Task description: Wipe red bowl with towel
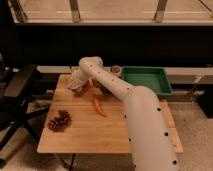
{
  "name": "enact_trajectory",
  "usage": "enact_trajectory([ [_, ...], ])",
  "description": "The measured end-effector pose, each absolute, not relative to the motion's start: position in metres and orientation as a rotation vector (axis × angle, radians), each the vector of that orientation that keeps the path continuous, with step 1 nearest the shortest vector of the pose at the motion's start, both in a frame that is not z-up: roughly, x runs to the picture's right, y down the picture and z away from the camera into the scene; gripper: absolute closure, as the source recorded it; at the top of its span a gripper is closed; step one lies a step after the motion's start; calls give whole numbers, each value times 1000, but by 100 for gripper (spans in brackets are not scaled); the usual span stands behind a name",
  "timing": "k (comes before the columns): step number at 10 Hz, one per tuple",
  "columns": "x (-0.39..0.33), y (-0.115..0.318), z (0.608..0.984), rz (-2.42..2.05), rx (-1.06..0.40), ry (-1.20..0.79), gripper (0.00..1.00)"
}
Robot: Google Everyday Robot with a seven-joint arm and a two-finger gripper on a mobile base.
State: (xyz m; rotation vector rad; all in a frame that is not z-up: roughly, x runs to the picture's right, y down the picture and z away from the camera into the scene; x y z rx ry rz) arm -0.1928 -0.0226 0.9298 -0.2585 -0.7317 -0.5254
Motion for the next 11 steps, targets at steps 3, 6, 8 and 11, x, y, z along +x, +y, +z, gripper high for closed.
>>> enact_trajectory([
  [3,-152,-6,920,-487,-317,-684,100],
  [6,-118,-21,936,-476,-316,-598,100],
  [8,-117,-45,955,-504,-300,-571,100],
  [11,-139,-84,972,-528,-231,-600,98],
])
